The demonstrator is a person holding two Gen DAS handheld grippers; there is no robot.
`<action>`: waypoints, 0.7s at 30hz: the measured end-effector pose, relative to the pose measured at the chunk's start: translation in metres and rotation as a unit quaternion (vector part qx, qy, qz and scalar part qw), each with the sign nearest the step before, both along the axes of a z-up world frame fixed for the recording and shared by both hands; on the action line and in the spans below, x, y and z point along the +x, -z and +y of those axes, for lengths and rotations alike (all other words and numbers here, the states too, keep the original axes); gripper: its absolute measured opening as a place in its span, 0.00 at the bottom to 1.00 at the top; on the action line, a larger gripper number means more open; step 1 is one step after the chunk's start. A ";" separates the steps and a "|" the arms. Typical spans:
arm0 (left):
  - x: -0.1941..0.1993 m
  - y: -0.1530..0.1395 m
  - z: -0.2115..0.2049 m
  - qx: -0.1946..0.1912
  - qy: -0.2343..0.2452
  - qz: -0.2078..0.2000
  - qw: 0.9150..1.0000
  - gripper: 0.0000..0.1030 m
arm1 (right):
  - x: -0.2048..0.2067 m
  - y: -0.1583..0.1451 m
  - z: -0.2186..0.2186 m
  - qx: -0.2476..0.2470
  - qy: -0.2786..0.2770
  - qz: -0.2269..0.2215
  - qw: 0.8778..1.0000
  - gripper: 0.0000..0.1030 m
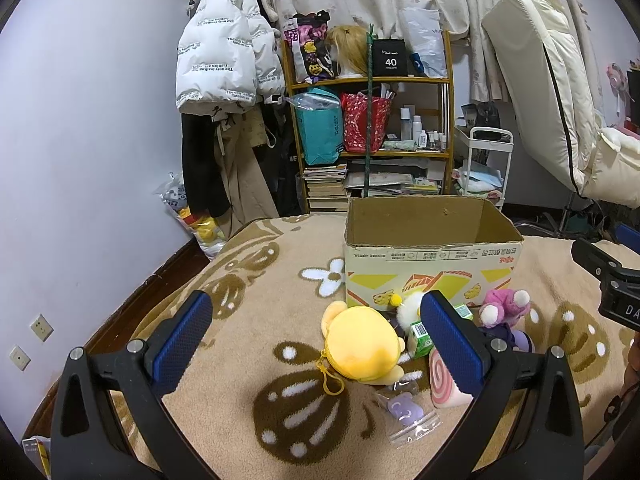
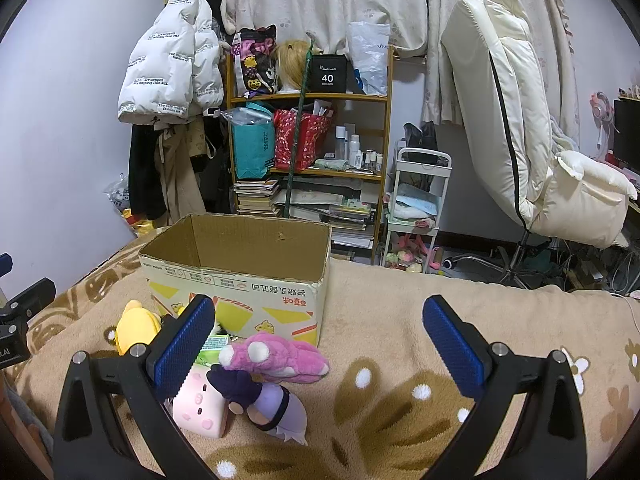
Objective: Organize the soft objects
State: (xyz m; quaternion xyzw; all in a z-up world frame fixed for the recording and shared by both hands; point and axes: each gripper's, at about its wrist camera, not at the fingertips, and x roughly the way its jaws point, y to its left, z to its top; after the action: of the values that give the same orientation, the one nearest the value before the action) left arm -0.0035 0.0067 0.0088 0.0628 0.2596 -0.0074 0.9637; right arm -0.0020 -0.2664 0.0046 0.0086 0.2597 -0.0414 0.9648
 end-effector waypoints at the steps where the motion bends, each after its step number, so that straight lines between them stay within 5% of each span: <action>1: 0.000 -0.001 0.001 0.001 0.000 0.000 1.000 1.00 | 0.000 0.000 0.000 0.000 0.000 0.000 1.000 1.00; 21: 0.001 0.002 0.000 0.001 -0.001 0.000 1.000 1.00 | -0.001 -0.002 -0.001 0.002 0.001 -0.003 1.000 1.00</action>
State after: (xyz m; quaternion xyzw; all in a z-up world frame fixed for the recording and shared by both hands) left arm -0.0028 0.0065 0.0064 0.0635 0.2596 -0.0066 0.9636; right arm -0.0026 -0.2673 0.0062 0.0105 0.2572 -0.0418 0.9654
